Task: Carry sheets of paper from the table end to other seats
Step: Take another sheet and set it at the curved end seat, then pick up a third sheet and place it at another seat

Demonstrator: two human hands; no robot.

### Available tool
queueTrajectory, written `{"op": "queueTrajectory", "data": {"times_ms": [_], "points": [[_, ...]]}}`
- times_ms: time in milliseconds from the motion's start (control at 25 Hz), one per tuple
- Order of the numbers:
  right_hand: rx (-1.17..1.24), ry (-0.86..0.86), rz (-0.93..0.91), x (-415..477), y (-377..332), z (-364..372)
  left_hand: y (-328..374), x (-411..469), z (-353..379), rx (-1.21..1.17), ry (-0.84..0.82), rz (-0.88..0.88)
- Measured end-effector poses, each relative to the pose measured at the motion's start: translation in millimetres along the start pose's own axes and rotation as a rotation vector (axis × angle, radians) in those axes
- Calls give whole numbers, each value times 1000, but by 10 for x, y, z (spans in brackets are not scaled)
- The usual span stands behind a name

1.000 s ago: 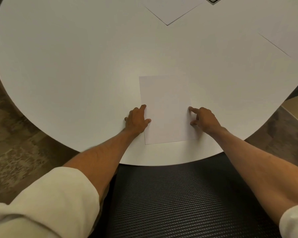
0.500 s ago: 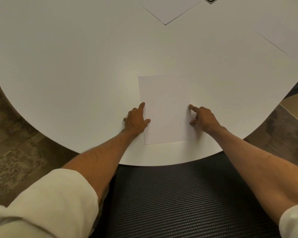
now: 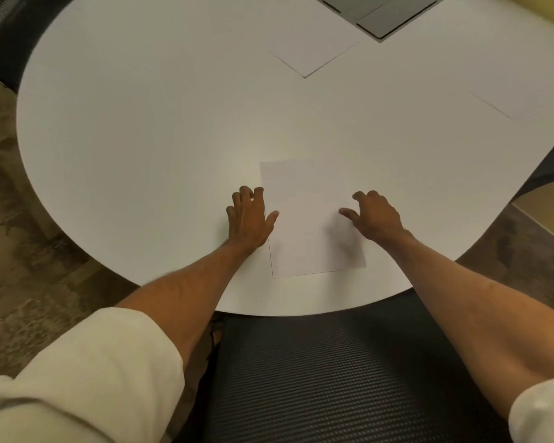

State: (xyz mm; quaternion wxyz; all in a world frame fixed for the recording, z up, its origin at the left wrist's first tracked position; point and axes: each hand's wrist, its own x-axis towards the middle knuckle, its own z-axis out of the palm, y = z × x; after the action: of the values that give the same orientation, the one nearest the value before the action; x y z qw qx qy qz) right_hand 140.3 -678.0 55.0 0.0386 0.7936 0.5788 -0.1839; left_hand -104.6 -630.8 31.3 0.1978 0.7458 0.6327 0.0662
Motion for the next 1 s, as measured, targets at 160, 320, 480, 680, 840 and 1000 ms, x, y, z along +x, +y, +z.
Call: {"op": "queueTrajectory", "data": {"times_ms": [160,320,480,680,840,1000], "points": [[-8,117,-68,-115,-403,-342,102,58,-374,44,-19,118],[33,246,-178,-242,-829,-625,-12,80,-846,128,8,196],[-40,301,-180,-335,-1253,-803,-257,98,-1297,137,17,206],[-29,329,-183,-401,-2176,-950,-826,163,-1874,177,68,255],[73,370,-157,-498,-3154,-886,-1444,280,-2333,162,77,286],[101,409,-104,-517,-3983,-759,-2083,365,-2632,191,58,327]]}}
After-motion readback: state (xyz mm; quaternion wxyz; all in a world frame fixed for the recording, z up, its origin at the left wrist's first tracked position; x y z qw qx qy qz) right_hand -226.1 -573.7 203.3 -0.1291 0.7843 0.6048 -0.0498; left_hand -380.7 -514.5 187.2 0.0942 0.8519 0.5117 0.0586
